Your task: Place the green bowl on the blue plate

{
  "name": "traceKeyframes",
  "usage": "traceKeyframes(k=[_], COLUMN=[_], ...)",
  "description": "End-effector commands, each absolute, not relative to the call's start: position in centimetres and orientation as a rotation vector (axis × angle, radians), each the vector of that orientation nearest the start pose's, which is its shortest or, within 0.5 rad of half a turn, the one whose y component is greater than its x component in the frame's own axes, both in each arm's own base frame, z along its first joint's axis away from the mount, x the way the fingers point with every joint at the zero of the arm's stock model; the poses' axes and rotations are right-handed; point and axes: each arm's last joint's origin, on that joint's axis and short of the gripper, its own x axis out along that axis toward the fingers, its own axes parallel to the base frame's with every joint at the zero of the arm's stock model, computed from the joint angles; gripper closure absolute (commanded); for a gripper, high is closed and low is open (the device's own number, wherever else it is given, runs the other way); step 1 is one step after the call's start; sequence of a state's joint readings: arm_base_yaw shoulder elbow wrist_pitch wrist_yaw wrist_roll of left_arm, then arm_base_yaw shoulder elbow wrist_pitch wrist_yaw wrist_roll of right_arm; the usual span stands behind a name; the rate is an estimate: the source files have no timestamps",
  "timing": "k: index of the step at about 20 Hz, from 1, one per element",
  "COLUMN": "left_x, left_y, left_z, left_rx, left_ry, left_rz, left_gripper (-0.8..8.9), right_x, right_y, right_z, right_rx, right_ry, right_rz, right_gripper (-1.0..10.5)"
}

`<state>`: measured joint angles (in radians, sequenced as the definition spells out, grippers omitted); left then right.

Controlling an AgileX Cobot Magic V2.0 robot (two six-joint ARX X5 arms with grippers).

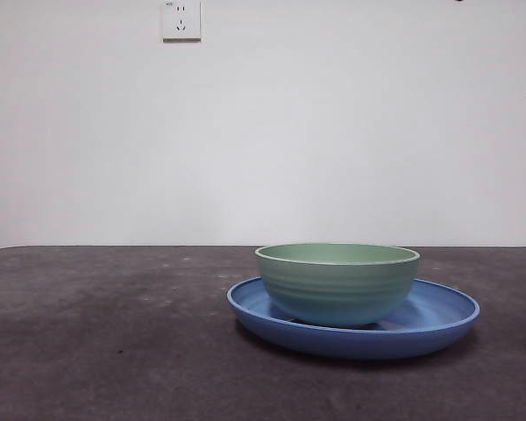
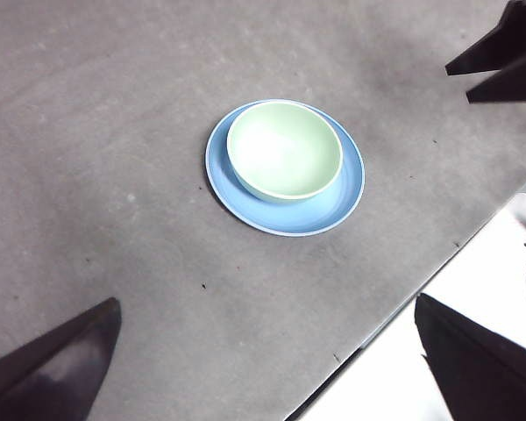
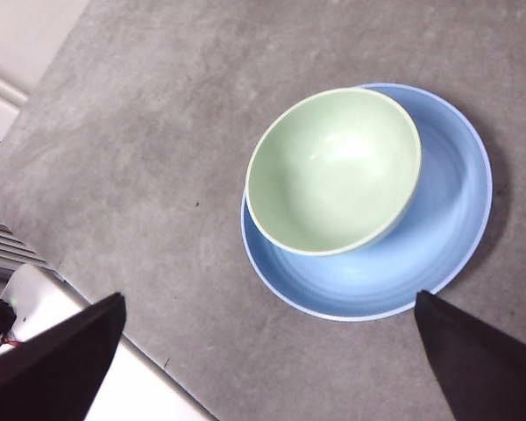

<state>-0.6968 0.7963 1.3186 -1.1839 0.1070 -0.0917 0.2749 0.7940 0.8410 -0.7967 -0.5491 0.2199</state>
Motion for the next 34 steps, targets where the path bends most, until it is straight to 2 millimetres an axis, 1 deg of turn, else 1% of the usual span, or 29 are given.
traceKeyframes(k=[1, 4, 6, 9, 13, 15, 17, 19, 23, 27, 28, 30, 32, 34], left_x=[6.4, 6.2, 6.1, 6.1, 6.1, 6.1, 6.1, 6.1, 6.1, 6.1, 6.1, 6.1, 6.1, 6.1], left_y=[-5.8, -5.7, -5.6, -5.6, -5.6, -5.6, -5.6, -5.6, -5.6, -5.6, -5.6, -5.6, -5.5, -5.6], left_z=[38.7, 35.7, 35.0, 35.0, 35.0, 35.0, 35.0, 35.0, 35.0, 35.0, 35.0, 35.0, 35.0, 35.0], left_rx=[0.100, 0.100, 0.109, 0.110, 0.109, 0.110, 0.110, 0.110, 0.109, 0.110, 0.110, 0.110, 0.110, 0.110], left_ry=[0.651, 0.633, 0.658, 0.661, 0.661, 0.661, 0.661, 0.662, 0.661, 0.662, 0.662, 0.662, 0.662, 0.662], left_rz=[-0.748, -0.752, -0.748, -0.748, -0.748, -0.748, -0.748, -0.748, -0.748, -0.748, -0.748, -0.748, -0.748, -0.748], left_gripper=[2.51, 2.51, 2.51, 2.51, 2.51, 2.51, 2.51, 2.51, 2.51, 2.51, 2.51, 2.51, 2.51, 2.51], right_x=[13.8, 14.3, 14.7, 16.2, 19.8, 21.6, 23.0, 24.1, 26.1, 27.2, 27.4, 27.7, 27.7, 27.7], right_y=[5.5, 5.7, 5.8, 5.9, 5.2, 4.9, 4.8, 4.7, 4.7, 4.7, 4.8, 4.9, 4.9, 4.9], right_z=[30.2, 29.8, 29.3, 28.2, 25.8, 24.6, 23.4, 22.2, 19.7, 17.3, 16.9, 16.5, 16.5, 16.5], right_rx=[0.291, 0.303, 0.365, 0.390, 0.401, 0.400, 0.399, 0.411, 0.450, 0.465, 0.468, 0.488, 0.488, 0.488], right_ry=[0.845, 0.885, 0.953, 1.028, 1.088, 1.093, 1.103, 1.126, 1.163, 1.227, 1.233, 1.233, 1.229, 1.229], right_rz=[0.706, 0.695, 0.655, 0.604, 0.510, 0.498, 0.492, 0.488, 0.500, 0.483, 0.492, 0.524, 0.525, 0.526], right_gripper=[3.9, 3.9, 3.9, 4.0, 4.0, 4.3, 4.9, 5.2, 5.2, 5.4, 5.8, 6.3, 6.5, 7.0])
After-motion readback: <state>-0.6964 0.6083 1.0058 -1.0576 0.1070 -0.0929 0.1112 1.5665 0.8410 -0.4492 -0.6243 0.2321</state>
